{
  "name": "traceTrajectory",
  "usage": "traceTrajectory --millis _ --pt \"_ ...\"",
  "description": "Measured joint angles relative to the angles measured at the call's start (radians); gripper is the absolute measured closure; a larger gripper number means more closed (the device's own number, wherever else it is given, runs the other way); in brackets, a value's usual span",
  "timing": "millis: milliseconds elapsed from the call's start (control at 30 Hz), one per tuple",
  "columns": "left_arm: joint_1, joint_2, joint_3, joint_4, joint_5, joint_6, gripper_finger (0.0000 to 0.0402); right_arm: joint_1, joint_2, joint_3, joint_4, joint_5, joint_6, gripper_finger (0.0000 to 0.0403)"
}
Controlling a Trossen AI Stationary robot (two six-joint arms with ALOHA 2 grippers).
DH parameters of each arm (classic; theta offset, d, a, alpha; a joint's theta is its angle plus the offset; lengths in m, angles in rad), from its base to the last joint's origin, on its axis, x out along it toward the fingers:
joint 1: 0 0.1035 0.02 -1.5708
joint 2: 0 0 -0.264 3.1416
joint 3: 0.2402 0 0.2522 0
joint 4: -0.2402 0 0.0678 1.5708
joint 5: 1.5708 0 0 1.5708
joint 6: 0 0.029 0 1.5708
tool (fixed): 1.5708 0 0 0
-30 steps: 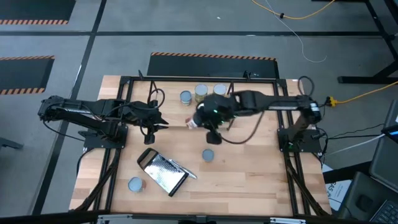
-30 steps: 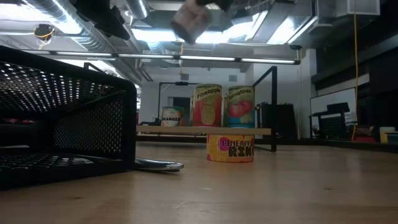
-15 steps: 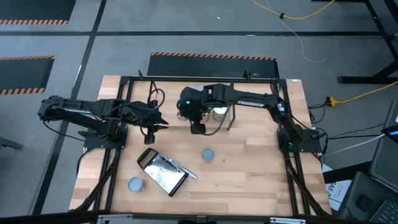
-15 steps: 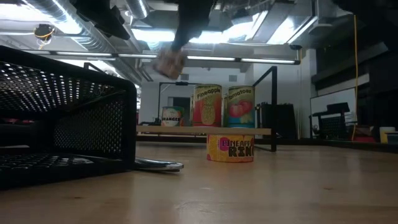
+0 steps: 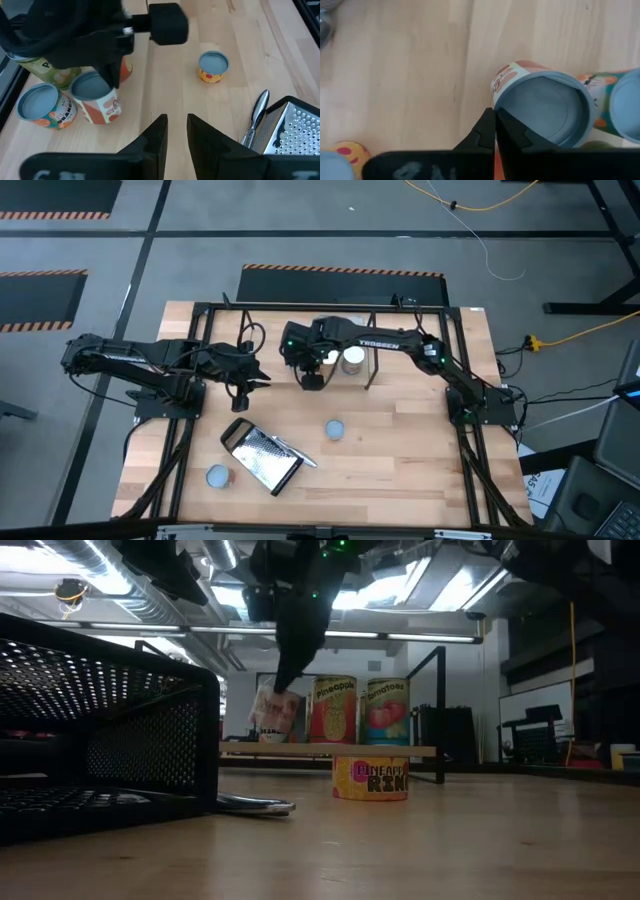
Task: Pick and place cans onto a shelf
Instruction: Put the canned diced tomatoes on the shelf
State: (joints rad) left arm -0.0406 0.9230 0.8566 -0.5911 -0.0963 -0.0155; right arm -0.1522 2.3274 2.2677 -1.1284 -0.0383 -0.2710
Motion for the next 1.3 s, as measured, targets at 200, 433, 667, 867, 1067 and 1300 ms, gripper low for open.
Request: traceTrajectory --millis 200,433,667,867,1067,1300 --pt "0.0 0.0 0.0 0.0 0.0 0.0 0.0335 -0.017 0.005 0.0 0.006 0.0 0.0 0.0395" --pt "0.0 0.0 0.0 0.0 0.0 0.0 0.0335 -0.017 0.015 0.0 0.01 -0.037 0.0 0.0395" --pt "0.0 0.0 0.0 0.0 0.0 0.0 0.0335 -0.017 0.037 0.0 -0.011 -0.054 0.0 0.0395" --pt "0.0 0.0 0.0 0.001 0.0 0.0 0.0335 -0.017 0.04 0.0 -0.02 -0.053 0.0 0.0395" --pt "0.0 0.0 0.0 0.0 0.0 0.018 0.0335 -0.017 0.041 0.0 -0.02 -0.053 0.0 0.0395" --pt "0.0 0.0 0.0 0.0 0.0 0.026 0.0335 -0.017 0.041 0.0 -0.02 -0.053 0.0 0.0395"
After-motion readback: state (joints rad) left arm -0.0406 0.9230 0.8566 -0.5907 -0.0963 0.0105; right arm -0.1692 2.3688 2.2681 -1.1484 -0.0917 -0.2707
